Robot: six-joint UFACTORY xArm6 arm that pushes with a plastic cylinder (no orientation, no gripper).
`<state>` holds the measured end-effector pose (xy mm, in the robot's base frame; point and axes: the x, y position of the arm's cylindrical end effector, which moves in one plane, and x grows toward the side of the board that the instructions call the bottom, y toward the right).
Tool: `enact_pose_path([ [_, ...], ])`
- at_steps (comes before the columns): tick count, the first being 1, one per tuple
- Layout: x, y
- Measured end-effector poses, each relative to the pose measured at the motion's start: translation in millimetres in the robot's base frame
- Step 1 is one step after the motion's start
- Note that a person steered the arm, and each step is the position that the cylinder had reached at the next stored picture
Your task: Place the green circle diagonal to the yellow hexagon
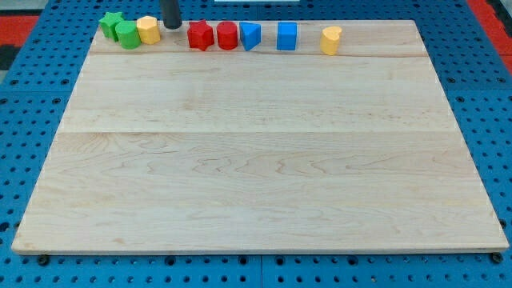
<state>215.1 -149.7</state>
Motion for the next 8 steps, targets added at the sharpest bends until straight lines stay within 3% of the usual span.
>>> enact_pose_path([
  [2, 86, -41],
  [3, 112, -151],
  [4, 111, -154],
  [6, -23, -133],
  [8, -24, -126],
])
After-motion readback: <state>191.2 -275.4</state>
